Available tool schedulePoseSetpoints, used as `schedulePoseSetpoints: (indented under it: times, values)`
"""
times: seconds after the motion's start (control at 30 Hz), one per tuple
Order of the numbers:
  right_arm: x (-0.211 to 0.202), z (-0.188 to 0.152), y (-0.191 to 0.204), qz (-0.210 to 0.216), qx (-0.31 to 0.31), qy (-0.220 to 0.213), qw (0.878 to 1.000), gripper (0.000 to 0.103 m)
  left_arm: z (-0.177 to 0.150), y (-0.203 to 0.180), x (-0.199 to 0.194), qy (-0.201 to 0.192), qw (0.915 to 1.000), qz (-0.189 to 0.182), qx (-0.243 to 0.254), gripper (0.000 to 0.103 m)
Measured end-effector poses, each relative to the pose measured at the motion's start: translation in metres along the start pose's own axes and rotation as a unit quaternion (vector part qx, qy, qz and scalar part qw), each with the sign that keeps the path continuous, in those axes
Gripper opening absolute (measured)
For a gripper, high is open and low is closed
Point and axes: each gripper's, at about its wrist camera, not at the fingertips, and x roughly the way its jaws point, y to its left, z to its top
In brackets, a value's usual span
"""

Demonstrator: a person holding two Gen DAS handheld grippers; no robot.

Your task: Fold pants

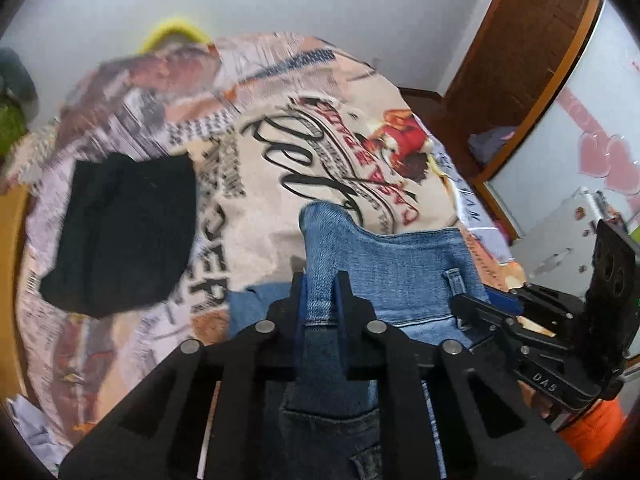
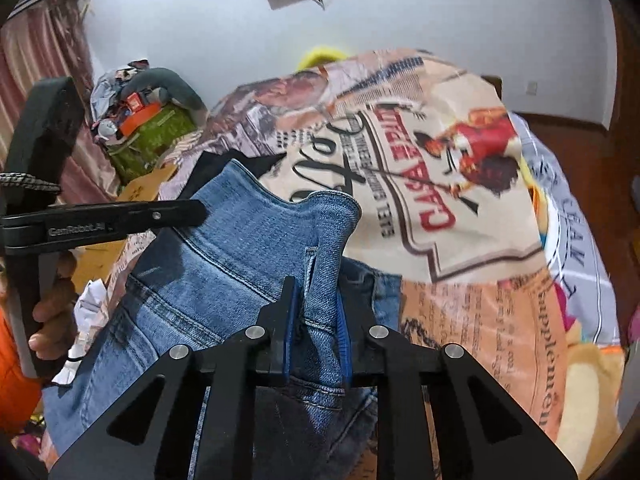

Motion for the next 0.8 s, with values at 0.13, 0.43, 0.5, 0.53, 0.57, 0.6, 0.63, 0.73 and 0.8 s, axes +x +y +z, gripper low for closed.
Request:
schedulePoseSetpoints:
  times: [0.13, 0.43, 0.5, 0.53, 0.57, 0.6, 0.63, 0.73, 0.8]
  values:
    - [0.019, -0.002, -0.008, -0.023, 0.011, 0.024, 0.999, 0.014, 0.000, 0.015, 0.017, 0.023, 0.9986, 0.048, 0.002, 0.000]
    - [0.014, -0.004, -0.010, -0.050, 0.007, 0.049, 0.998, 0.023, -0.016, 0.009, 0.014, 0.035, 0.9967, 0.063, 0.039, 0.005]
    - [0.005, -0.004, -0.003, -0.050, -0.003, 0.044, 0.998, 0.026, -0.018, -0.004, 0.000, 0.017, 0.9962, 0.059, 0.062, 0.011]
    - [0.000, -0.004, 0.000, -0.047, -0.006, 0.039, 0.998, 0.030, -0.019, -0.008, -0.007, 0.011, 0.9962, 0.051, 0.069, 0.015]
    - [-0.005, -0.004, 0.003, -0.042, -0.009, 0.032, 0.999, 0.032, -0.020, -0.011, -0.010, 0.008, 0.9963, 0.047, 0.072, 0.019]
    - [-0.011, -0.005, 0.007, -0.036, -0.013, 0.024, 0.999, 0.036, -0.022, -0.015, -0.015, 0.006, 0.9962, 0.042, 0.077, 0.022]
    - [-0.016, -0.005, 0.011, -0.031, -0.016, 0.018, 0.999, 0.037, -0.024, -0.019, -0.018, 0.005, 0.9962, 0.036, 0.080, 0.030]
    - [-0.025, -0.010, 0.022, -0.014, -0.024, 0.017, 0.999, 0.039, -0.034, -0.023, -0.018, 0.016, 0.9961, 0.024, 0.084, 0.038]
    - [-0.023, -0.017, 0.029, -0.002, -0.031, 0.030, 0.999, 0.040, -0.043, -0.024, -0.010, 0.034, 0.9948, 0.034, 0.090, 0.039]
